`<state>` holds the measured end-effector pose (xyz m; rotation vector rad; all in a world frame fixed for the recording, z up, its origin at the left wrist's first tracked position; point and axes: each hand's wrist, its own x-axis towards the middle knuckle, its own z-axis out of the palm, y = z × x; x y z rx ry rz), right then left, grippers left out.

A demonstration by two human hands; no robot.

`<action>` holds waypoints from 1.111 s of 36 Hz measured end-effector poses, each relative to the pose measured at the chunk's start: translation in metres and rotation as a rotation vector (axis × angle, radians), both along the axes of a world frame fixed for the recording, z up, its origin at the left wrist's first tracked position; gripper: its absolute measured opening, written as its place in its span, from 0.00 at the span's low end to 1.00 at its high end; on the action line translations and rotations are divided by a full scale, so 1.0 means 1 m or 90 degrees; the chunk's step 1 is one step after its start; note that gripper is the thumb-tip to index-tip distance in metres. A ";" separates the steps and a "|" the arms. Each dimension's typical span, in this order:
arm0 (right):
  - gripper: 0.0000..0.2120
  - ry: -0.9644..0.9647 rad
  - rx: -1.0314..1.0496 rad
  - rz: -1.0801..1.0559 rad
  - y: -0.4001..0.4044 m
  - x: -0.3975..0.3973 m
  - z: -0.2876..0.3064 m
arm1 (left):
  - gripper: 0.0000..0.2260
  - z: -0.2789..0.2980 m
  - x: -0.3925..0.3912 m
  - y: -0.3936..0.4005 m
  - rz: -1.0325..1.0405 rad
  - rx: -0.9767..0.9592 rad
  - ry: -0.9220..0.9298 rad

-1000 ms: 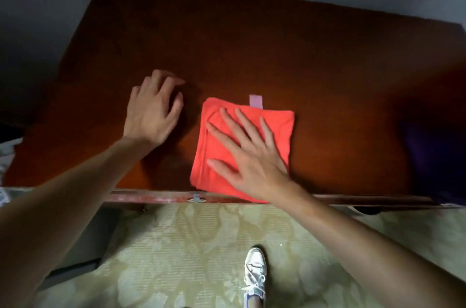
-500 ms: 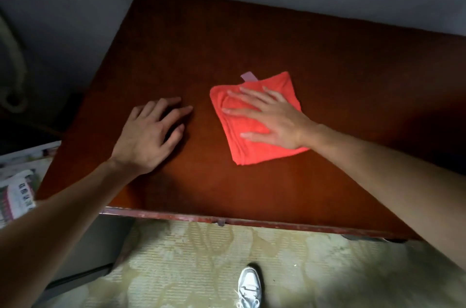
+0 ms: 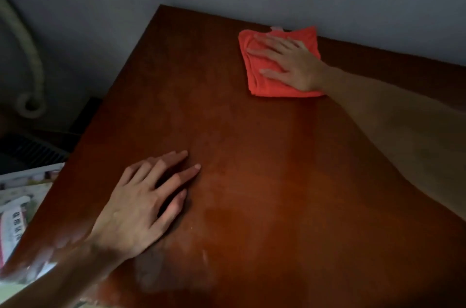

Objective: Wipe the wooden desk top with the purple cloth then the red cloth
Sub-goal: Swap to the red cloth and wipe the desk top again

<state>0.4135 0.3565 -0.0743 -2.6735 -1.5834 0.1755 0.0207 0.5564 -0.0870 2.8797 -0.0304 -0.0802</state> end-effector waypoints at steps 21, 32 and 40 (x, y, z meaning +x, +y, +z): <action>0.32 0.030 0.077 -0.432 0.034 -0.078 -0.012 | 0.21 -0.005 0.000 0.003 0.000 -0.042 -0.034; 0.37 -0.004 0.095 -0.387 0.038 -0.298 -0.018 | 0.16 0.007 -0.025 0.014 0.064 -0.193 -0.254; 0.33 -0.031 0.086 -0.203 0.029 -0.442 -0.024 | 0.19 0.007 -0.057 0.092 0.069 -0.074 -0.172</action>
